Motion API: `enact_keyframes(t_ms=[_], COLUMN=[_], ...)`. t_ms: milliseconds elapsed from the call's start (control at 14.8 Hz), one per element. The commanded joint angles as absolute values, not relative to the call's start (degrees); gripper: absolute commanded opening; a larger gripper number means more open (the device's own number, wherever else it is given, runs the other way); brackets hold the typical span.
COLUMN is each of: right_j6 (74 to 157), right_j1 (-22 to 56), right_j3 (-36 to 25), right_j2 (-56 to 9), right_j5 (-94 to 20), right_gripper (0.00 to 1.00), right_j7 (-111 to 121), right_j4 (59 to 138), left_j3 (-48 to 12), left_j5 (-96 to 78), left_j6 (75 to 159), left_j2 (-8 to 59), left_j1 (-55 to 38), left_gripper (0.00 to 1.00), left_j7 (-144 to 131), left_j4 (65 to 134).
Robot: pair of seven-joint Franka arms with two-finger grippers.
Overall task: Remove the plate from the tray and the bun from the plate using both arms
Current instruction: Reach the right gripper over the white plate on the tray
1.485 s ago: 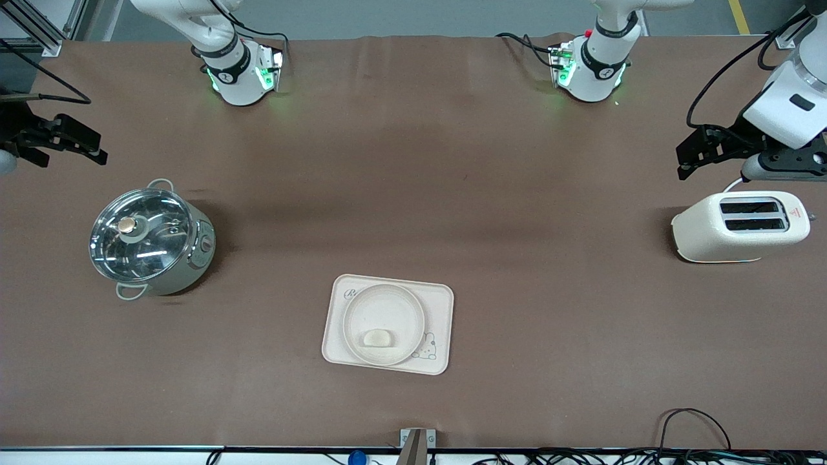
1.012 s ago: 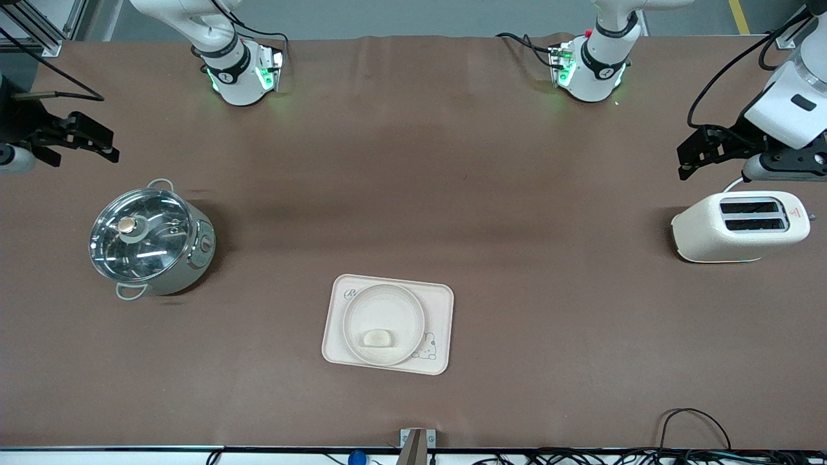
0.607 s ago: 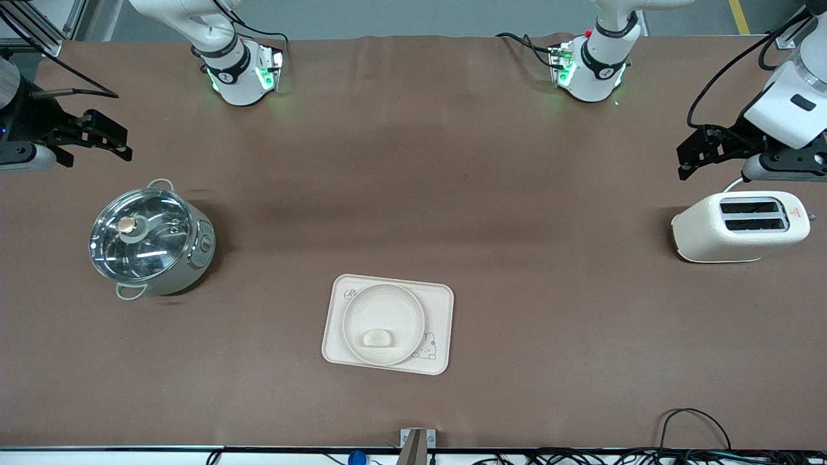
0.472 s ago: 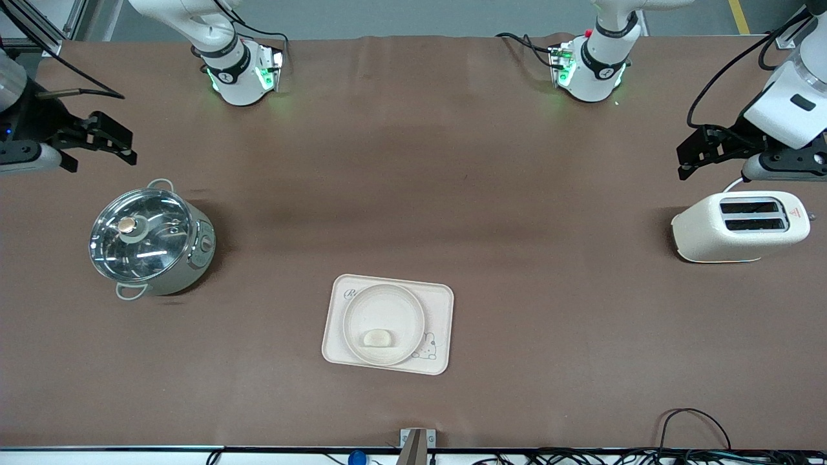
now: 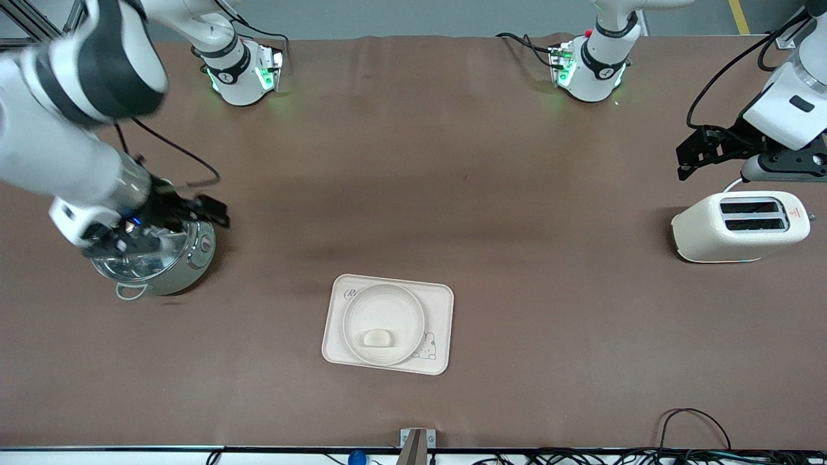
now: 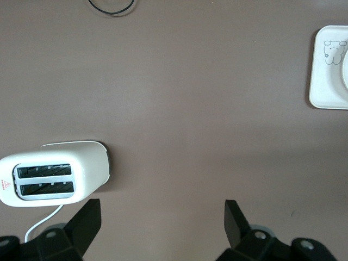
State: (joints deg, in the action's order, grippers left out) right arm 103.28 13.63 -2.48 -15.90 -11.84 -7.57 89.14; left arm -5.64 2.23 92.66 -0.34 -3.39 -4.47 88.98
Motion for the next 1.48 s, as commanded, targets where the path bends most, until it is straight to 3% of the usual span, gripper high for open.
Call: enact_keyframes(t_ms=[0,202,540,742,1147,1417], right_j6=[108.61,114.24,120.20,132.68,137.19,139.13], right_j1=[15.20,20.29,24.08,25.40,26.63,25.84], right_j3=[-2.72,-2.72,-2.72,-2.72,-2.72,-2.72], right_j2=[-21.69,-28.45,-41.99,-46.39,-52.82,-54.31], right_j5=[-17.12,-17.84,-17.93,-17.93,-17.75,-17.75], right_gripper=[1.00,1.00,1.00,1.00,0.99,0.74], right_j7=[-11.49,-19.66,-25.14,-24.52,-24.43,-20.85], right_j4=[87.71,86.06,76.03,75.59,73.04,73.04], left_j3=[-5.71,-5.71,-5.71,-5.71,-5.71,-5.71], left_j5=[2.11,2.11,2.11,2.11,2.11,2.11], left_j6=[91.76,91.76,91.76,91.76,91.76,91.76], left_j2=[-0.18,-0.18,-0.18,-0.18,-0.18,-0.18], left_j1=[-3.34,-3.34,-3.34,-3.25,-3.25,-3.34], left_gripper=[1.00,1.00,1.00,1.00,1.00,1.00], left_j7=[-4.13,-4.13,-4.22,-3.78,-3.78,-3.78], left_j4=[88.24,88.24,88.24,88.24,88.24,88.24])
